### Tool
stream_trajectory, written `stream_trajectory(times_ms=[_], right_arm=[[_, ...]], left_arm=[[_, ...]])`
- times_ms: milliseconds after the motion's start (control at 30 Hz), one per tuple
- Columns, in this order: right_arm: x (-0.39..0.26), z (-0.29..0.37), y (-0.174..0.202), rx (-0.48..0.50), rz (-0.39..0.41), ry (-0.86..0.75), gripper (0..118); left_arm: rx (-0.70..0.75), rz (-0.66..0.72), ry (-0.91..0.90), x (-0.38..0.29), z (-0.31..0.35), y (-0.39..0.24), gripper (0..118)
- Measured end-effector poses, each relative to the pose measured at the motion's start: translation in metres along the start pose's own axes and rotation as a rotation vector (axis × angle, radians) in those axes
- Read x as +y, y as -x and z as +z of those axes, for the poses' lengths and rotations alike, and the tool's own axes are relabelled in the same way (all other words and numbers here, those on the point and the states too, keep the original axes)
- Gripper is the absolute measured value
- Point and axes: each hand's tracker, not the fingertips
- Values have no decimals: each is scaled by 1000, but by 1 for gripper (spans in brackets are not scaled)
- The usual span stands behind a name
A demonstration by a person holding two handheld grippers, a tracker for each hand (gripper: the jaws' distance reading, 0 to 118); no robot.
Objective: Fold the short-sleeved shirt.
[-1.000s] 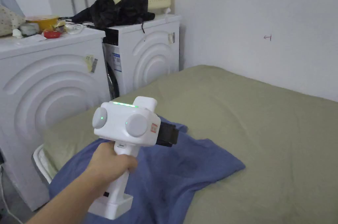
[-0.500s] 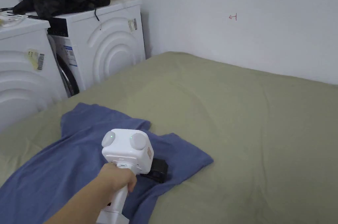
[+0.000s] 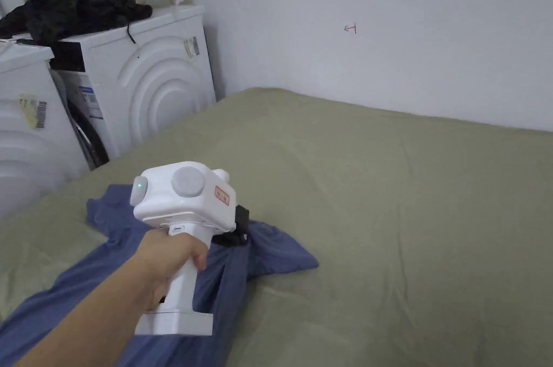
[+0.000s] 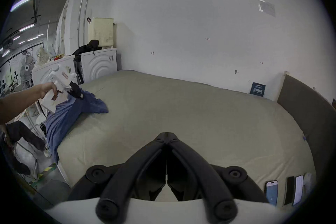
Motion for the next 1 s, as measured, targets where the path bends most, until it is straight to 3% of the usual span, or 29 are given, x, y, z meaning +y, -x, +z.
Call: stream_trajectory(times_ms=[300,600,733,900,933,967,1000], right_arm=[[12,75,-36,-153,-16,-63,0],[-5,160,-81,-371,-60,-49,0],[-21,181,-96,-428,-97,-24,0],[-32,190,-101,-463,-129,-10,0],[-33,189,-102,-466,-132,-6,0],[-33,189,-102,-470,-134,-6,0],[-32,188,-102,-472,-138,-6,0]], left_arm=[[-352,-255,-21,-10,18,-218,0],[-672,-592,161,-95,-11,-447,0],[-708,-684,283,-153,-33,-508,0],[-641,-752,361,-218,-59,-532,1],[-620,-749,347,-223,-63,-530,10],[-607,-725,323,-227,-64,-527,31],[-603,-682,302,-224,-64,-521,67]])
